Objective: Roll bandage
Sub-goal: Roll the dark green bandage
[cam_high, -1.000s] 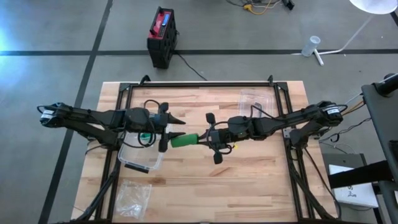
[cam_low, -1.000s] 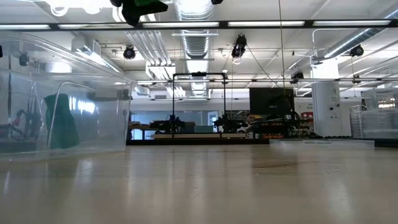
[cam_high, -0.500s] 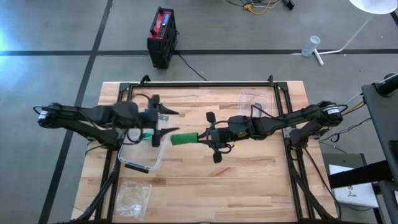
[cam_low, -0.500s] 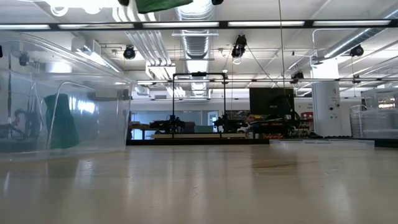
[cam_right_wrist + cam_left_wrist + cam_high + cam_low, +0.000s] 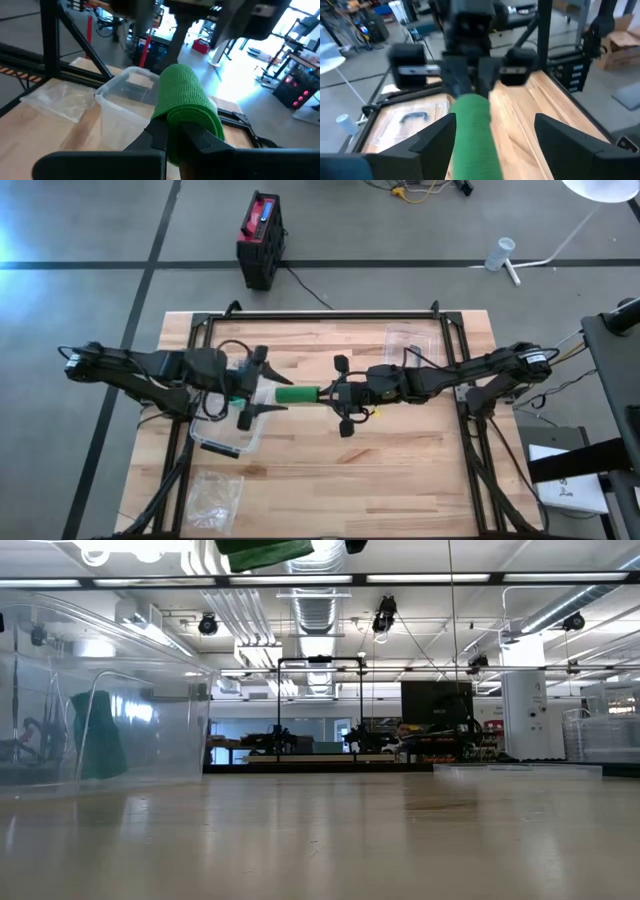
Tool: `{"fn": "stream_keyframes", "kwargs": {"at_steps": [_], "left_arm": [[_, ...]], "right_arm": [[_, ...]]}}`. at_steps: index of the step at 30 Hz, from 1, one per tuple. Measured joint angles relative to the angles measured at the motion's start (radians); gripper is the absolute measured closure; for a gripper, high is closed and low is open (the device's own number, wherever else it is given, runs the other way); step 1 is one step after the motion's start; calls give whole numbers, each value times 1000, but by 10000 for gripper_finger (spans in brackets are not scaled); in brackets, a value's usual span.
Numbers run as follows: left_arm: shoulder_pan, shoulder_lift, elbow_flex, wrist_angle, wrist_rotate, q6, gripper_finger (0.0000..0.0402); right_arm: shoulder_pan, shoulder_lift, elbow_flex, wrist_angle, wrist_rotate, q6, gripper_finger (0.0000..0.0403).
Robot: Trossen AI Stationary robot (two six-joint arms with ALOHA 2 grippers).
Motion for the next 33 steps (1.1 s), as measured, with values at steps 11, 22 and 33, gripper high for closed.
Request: {"fn": "stream_keyframes", "kwargs": {"at_steps": [11,22,33], "left_arm": [[-4,63,0,-38,-101,24,134],[-3,84,0,-55,-129,5,188],[-3,79,0,-61,-148,-38,368]], "right_arm": [[0,-17,2,-8,3,63,394],[0,-18,34,-12,25,84,394],[0,-18,35,-6,28,85,392]]}}
